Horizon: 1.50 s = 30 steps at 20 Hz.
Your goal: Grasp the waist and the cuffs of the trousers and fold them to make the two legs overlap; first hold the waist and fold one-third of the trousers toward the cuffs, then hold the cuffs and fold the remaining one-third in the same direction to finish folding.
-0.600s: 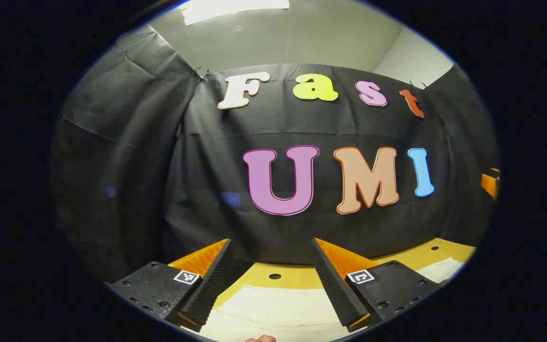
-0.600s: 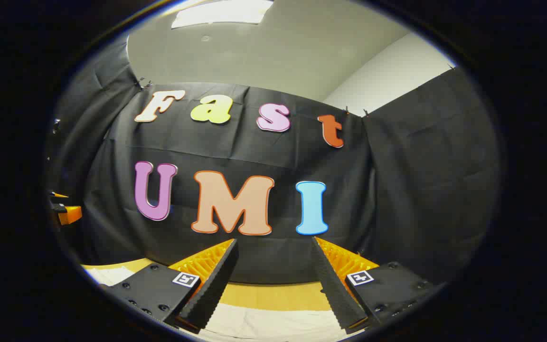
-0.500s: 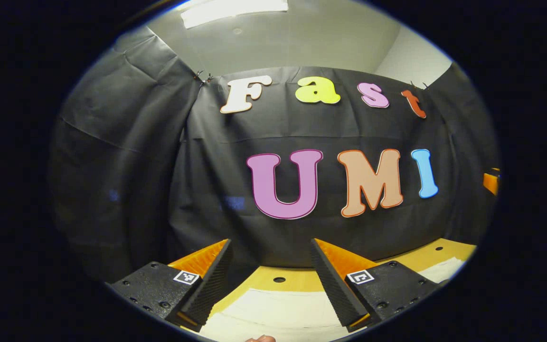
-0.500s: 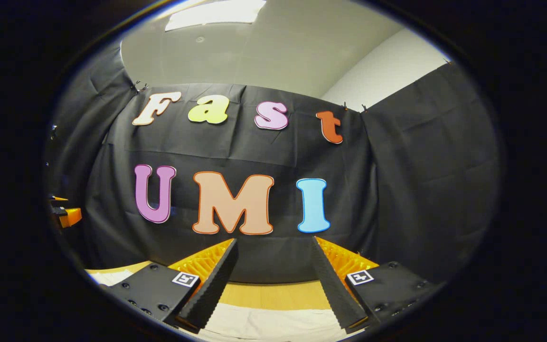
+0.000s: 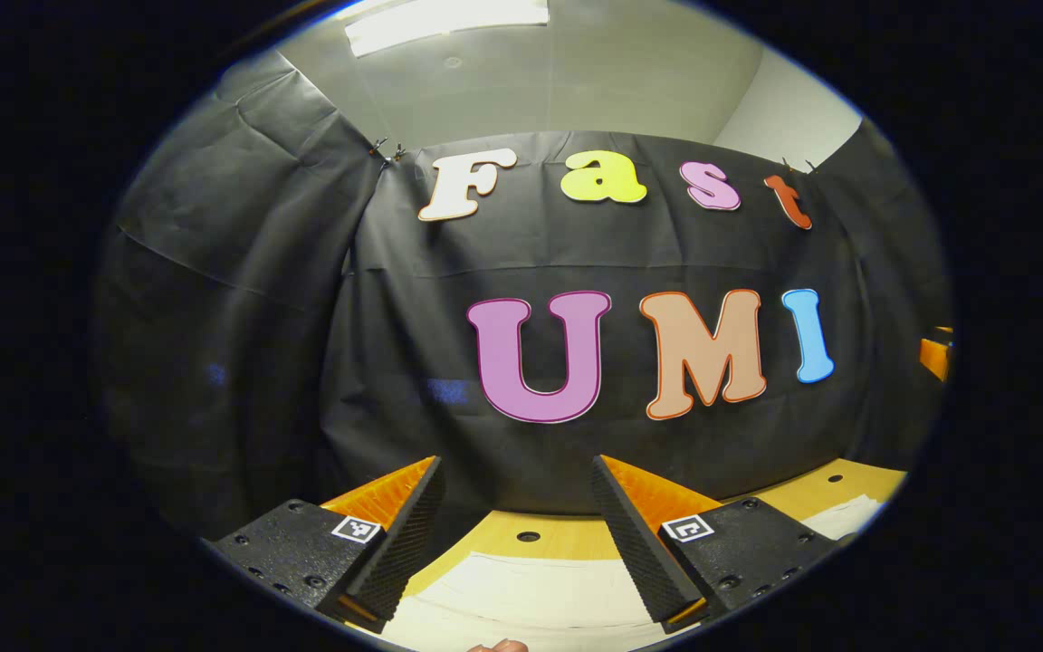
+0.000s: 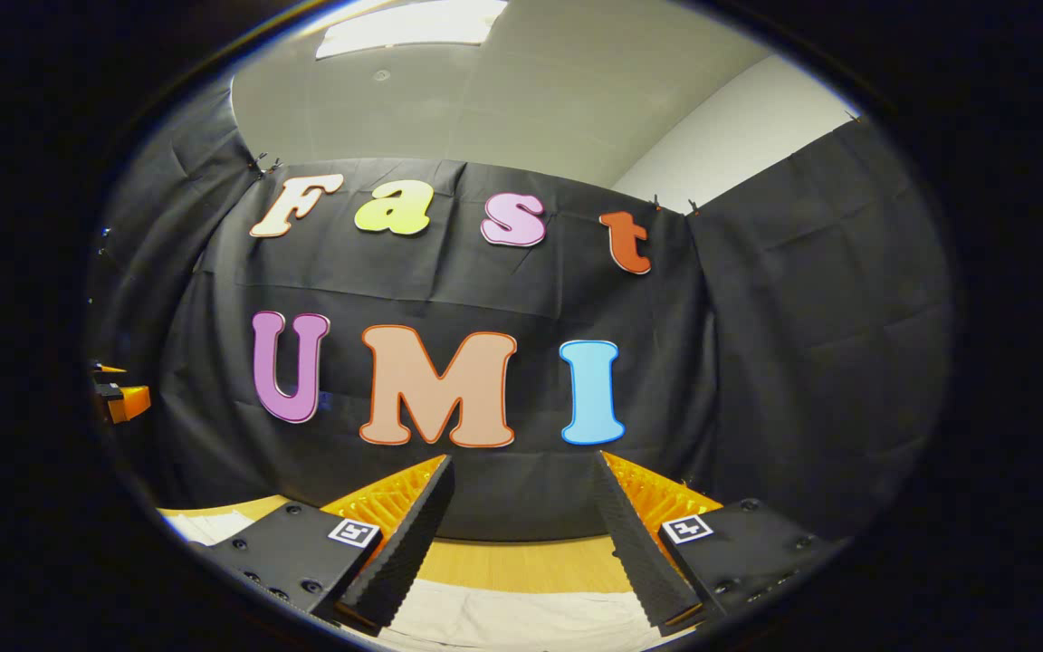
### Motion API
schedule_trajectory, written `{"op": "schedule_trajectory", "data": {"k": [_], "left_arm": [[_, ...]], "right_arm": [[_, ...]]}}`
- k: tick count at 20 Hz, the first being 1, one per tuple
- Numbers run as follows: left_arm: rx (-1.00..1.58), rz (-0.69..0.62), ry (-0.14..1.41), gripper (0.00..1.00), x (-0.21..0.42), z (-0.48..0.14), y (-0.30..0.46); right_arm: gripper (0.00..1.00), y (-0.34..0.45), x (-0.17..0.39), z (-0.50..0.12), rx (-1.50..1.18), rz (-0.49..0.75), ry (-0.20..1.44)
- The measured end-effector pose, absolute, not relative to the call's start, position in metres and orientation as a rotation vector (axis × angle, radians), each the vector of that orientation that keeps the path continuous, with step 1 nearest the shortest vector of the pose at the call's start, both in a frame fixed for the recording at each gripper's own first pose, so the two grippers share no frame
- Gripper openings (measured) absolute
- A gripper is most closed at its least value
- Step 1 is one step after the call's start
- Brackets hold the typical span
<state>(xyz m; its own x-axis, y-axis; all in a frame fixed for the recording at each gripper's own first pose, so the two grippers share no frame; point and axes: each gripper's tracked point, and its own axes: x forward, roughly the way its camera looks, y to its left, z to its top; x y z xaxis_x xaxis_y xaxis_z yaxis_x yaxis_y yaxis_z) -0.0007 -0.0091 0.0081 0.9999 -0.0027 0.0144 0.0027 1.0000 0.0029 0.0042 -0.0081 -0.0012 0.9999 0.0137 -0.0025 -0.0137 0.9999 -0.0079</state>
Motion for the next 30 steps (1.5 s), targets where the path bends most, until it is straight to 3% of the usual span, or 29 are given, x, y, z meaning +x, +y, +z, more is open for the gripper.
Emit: {"op": "schedule_trajectory", "data": {"k": [15,21,30], "left_arm": [[0.083,-0.030,0.037,0.96,-0.007,-0.017,0.003],[0.333,-0.058,0.098,0.96,-0.025,-0.050,0.023],[0.671,-0.223,0.300,0.96,-0.080,-0.136,0.049]], "right_arm": [[0.97,-0.018,0.007,-0.007,-0.033,0.008,0.012],[0.97,-0.007,0.012,-0.023,-0.031,0.046,0.046],[0.97,0.001,0.007,-0.045,-0.039,0.089,0.084]]}}
